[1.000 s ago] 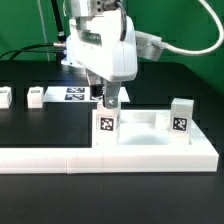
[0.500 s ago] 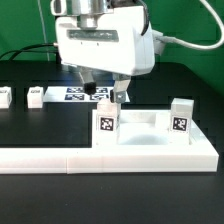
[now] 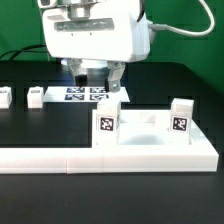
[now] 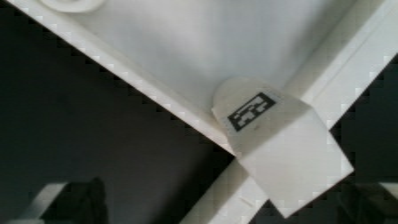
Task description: Assemble square table
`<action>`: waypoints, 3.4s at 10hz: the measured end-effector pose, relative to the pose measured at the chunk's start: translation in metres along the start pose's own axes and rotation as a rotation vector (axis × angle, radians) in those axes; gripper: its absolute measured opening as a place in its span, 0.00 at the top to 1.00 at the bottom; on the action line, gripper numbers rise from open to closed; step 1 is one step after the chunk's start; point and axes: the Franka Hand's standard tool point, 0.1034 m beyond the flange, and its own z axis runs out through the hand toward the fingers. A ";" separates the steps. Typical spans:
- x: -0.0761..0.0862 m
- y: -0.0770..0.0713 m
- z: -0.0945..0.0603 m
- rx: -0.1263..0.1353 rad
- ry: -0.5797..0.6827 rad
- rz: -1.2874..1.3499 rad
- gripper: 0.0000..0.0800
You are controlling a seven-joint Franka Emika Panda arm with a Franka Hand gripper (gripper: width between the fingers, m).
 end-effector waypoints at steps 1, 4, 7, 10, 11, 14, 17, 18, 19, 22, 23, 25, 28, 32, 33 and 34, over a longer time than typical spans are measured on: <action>0.000 0.000 0.000 0.002 0.005 -0.005 0.19; -0.012 0.013 0.008 -0.002 0.046 -0.266 0.19; -0.021 0.027 0.018 -0.028 -0.001 -0.461 0.19; -0.020 0.028 0.019 -0.028 0.017 -0.456 0.19; -0.020 0.028 0.019 -0.028 0.017 -0.456 0.19; -0.024 0.037 0.027 -0.042 0.025 -0.591 0.19; -0.022 0.039 0.041 -0.061 -0.018 -0.693 0.19; -0.020 0.040 0.048 -0.069 -0.031 -0.693 0.19; -0.019 0.039 0.047 -0.068 -0.027 -0.690 0.19; -0.019 0.040 0.048 -0.069 -0.028 -0.689 0.19; -0.019 0.041 0.049 -0.071 -0.029 -0.702 0.19; -0.020 0.047 0.055 -0.077 -0.040 -0.767 0.19; -0.026 0.050 0.065 -0.079 -0.034 -0.794 0.19; -0.027 0.056 0.082 -0.100 -0.024 -0.803 0.19; -0.030 0.055 0.084 -0.100 -0.027 -0.803 0.19; -0.031 0.055 0.084 -0.099 -0.028 -0.799 0.19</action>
Offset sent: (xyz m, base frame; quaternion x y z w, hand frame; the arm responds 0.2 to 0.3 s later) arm -0.0422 0.0065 -0.0139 0.0276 -0.0030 -0.1830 0.9827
